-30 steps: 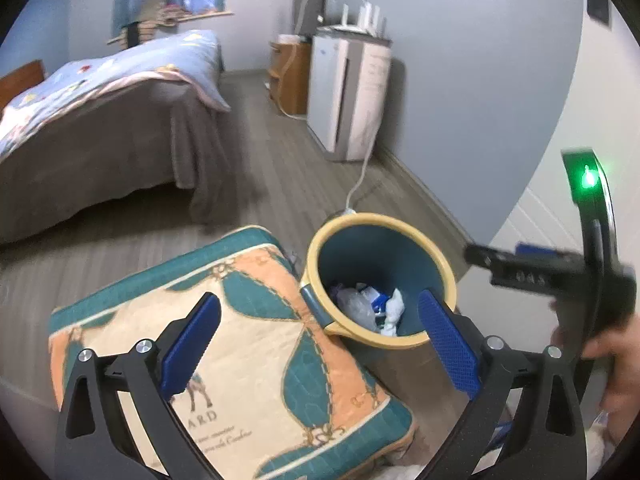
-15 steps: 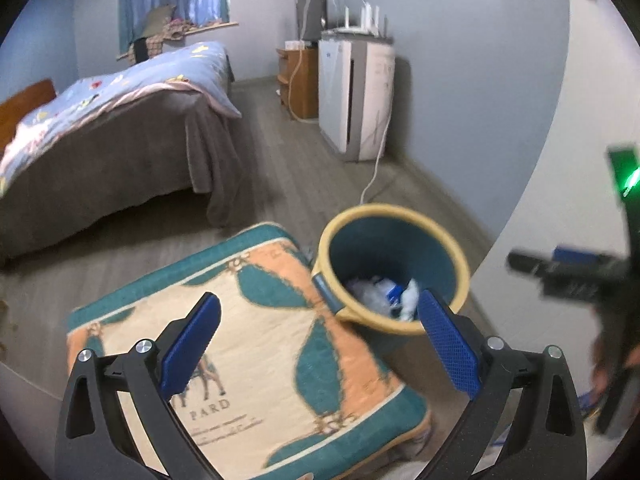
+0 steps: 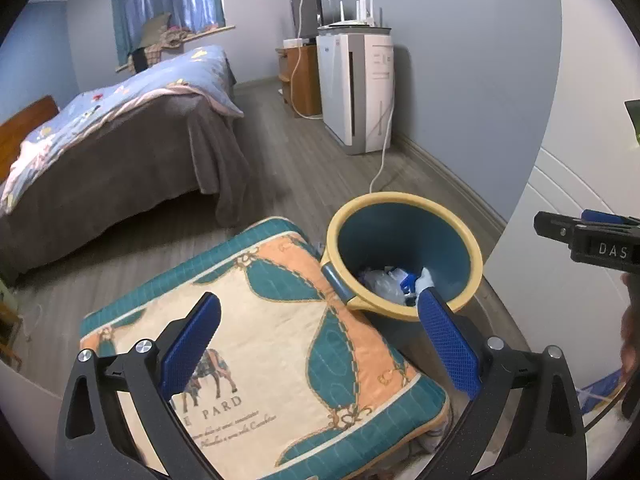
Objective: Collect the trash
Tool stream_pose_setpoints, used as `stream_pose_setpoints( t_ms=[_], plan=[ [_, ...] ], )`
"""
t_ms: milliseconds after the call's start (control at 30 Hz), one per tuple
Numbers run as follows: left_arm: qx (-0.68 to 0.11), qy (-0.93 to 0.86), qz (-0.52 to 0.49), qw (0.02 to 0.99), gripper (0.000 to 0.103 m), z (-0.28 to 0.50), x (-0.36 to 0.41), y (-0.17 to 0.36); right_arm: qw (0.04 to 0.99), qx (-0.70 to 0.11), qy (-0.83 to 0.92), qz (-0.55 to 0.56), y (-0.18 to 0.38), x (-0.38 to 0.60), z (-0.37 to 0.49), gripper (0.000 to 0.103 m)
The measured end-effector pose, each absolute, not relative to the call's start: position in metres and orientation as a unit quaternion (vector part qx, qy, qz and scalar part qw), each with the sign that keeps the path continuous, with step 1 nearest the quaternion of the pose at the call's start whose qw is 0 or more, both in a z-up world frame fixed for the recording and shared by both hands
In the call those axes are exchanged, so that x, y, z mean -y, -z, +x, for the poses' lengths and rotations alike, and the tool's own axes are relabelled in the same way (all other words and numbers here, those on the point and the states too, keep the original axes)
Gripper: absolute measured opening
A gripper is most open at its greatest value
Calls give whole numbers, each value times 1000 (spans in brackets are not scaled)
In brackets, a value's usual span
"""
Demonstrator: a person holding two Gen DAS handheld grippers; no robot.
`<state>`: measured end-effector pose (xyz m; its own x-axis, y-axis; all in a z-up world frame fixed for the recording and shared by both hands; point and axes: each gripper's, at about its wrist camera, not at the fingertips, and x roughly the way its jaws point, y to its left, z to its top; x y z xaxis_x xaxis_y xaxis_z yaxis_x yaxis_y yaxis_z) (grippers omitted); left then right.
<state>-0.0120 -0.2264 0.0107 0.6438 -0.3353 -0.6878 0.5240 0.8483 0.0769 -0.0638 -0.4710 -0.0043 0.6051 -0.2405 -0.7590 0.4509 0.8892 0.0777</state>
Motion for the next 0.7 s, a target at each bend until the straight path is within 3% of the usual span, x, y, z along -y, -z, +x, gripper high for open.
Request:
stream_pose_setpoints(
  t_ms=[700],
  plan=[
    [-348, 238, 127, 898, 98, -13, 220, -17, 889, -401, 196, 97, -1, 456, -58, 97]
  ],
)
